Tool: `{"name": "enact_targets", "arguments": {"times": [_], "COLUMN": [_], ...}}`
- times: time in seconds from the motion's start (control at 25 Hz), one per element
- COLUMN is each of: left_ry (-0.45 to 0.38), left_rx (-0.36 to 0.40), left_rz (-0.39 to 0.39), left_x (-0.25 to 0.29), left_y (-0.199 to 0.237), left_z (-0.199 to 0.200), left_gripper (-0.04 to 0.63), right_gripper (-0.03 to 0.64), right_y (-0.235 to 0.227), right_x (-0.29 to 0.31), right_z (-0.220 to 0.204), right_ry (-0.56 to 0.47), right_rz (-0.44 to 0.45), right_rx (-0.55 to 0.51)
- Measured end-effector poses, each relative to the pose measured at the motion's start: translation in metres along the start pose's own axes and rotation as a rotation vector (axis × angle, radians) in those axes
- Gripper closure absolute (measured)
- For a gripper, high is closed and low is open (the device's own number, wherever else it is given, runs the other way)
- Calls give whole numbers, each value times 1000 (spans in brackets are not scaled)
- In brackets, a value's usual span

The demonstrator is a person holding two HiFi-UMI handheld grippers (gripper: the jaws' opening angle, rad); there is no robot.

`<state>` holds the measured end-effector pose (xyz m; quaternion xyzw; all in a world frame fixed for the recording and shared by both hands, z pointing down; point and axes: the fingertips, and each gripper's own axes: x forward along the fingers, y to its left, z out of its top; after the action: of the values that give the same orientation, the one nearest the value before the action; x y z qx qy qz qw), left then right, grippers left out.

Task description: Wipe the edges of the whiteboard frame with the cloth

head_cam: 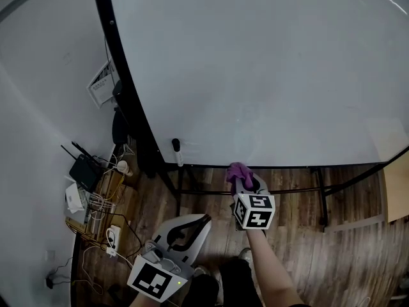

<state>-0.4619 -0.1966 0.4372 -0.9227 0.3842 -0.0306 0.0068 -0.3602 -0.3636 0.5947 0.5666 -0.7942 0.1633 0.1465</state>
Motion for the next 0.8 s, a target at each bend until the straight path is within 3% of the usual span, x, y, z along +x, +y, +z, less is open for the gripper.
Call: {"name": "enact_targets", "arguments": {"times": [0.48,0.8], "left_ry": [-41,-20], "left_rx": [-60,-49], "left_rz": [53,60], "left_x": [30,60], "left_y": [-19,-46], "left_z": [7,11], "left_gripper": [578,578], "right_gripper": [552,552], "right_y": [-32,-61], "right_x": [-10,-16], "right_z": [1,1], "right_ry": [-8,1], "right_rz": [31,62], "right_rx": [-2,-28]}}
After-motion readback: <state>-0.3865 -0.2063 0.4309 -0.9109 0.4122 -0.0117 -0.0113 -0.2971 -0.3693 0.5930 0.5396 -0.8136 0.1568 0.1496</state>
